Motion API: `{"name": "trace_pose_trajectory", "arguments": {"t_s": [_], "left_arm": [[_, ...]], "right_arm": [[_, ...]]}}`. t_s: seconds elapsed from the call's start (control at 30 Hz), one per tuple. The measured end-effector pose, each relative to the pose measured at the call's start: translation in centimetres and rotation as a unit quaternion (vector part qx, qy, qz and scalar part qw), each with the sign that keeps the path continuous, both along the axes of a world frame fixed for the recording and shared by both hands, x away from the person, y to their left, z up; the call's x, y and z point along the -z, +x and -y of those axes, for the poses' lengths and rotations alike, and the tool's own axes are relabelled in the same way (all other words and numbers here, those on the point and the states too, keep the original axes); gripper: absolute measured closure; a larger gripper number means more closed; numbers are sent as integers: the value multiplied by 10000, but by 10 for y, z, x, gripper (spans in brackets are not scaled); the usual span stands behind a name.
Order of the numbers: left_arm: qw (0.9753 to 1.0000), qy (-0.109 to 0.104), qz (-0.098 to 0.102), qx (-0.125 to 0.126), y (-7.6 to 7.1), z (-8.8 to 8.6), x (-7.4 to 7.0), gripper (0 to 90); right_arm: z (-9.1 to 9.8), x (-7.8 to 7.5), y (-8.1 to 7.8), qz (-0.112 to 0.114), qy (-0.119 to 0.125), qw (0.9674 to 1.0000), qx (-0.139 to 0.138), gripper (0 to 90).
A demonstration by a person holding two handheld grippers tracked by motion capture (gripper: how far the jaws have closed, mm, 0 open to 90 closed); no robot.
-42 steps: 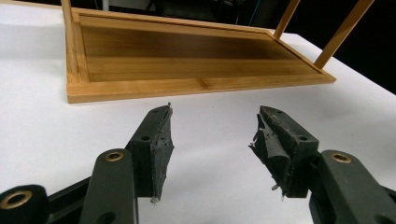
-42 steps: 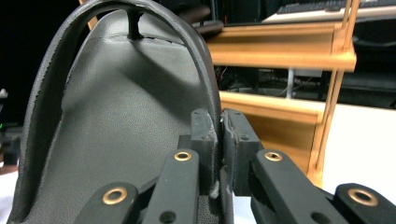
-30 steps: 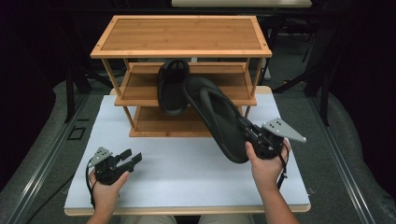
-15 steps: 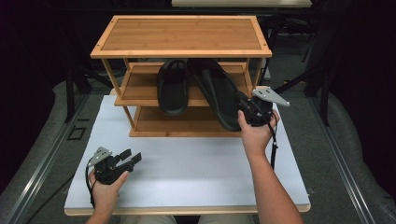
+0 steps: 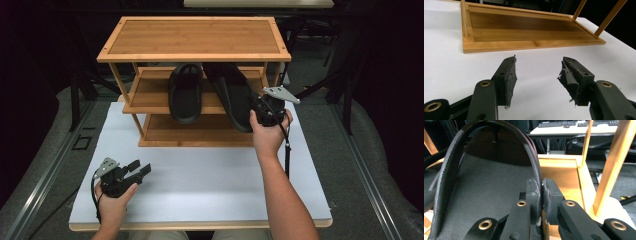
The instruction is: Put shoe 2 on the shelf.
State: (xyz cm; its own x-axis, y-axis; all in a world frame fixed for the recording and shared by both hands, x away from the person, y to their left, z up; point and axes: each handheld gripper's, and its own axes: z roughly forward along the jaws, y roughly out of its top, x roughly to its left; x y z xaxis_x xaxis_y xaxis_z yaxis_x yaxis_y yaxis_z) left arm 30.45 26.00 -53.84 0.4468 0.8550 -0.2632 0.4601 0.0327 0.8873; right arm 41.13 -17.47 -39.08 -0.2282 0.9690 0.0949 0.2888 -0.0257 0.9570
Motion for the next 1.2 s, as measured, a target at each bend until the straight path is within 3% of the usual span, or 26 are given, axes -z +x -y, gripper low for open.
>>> {"name": "trace_pose_trajectory", "arguments": {"t_s": [0.13,0.23,0.5,0.53,0.6,0.73,0.8,0.93,0.97,1.0,1.17,1.2], "left_arm": [[10000,-7,2,5,1,1,0,454],[10000,2,3,4,1,2,1,454],[10000,60,3,18,1,2,0,454],[10000,82,16,23,0,3,0,453],[9999,119,58,14,0,3,-1,453],[10000,-57,-3,19,2,3,-2,451],[10000,31,49,42,3,5,-6,451],[9997,-51,207,107,8,10,-22,451],[9996,-68,263,127,9,12,-26,451],[9994,-67,290,170,11,14,-30,450],[9991,-80,326,267,24,24,-54,437],[9989,-96,350,310,29,28,-66,429]], "right_arm": [[1,5,3,-152,58,9999,48,822],[1,6,3,-133,88,9999,45,814],[2,2,1,-2,423,9982,-417,631],[2,-2,-3,145,339,9985,-393,606],[3,-3,-5,177,317,9984,-432,595],[12,-11,-21,256,221,9973,-658,550],[15,-11,-25,251,213,9969,-713,548],[30,-9,-51,292,67,9954,-906,531],[30,-9,-51,292,67,9954,-906,531],[37,-7,-60,243,121,9946,-998,522],[44,-1,-71,28,267,9921,-1228,506],[46,1,-74,-22,236,9920,-1237,506]]}}
